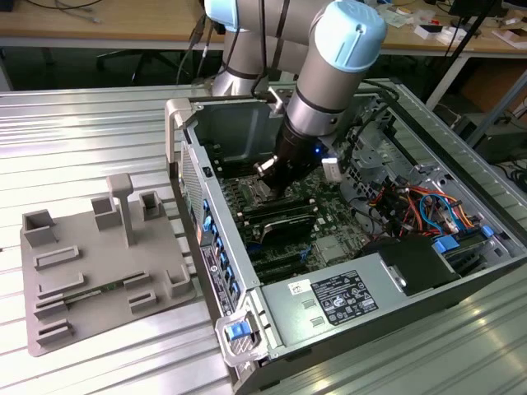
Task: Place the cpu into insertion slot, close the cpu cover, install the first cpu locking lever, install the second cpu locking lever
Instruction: 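Install the second cpu locking lever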
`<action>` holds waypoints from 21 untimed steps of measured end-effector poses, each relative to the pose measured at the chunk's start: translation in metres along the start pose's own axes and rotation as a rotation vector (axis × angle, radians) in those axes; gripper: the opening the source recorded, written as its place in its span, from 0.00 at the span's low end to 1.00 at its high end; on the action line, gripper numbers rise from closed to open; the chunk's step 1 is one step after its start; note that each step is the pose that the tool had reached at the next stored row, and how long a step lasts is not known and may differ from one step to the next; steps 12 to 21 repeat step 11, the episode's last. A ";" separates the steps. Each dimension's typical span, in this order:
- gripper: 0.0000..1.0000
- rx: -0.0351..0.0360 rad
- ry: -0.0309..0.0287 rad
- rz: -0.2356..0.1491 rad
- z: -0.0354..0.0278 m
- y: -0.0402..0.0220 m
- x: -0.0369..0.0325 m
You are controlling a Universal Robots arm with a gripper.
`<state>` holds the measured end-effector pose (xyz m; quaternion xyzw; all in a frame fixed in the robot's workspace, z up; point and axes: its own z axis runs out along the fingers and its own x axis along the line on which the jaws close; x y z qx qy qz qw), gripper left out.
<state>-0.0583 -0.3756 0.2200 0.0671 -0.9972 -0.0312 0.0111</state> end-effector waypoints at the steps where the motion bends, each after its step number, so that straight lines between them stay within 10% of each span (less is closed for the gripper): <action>1: 0.11 -0.0009 0.0023 0.000 -0.0046 0.0001 -0.0013; 4: 0.11 -0.0017 0.0079 0.000 -0.0195 0.0007 -0.0039; 21: 0.11 -0.0018 0.0081 0.000 -0.0198 0.0007 -0.0039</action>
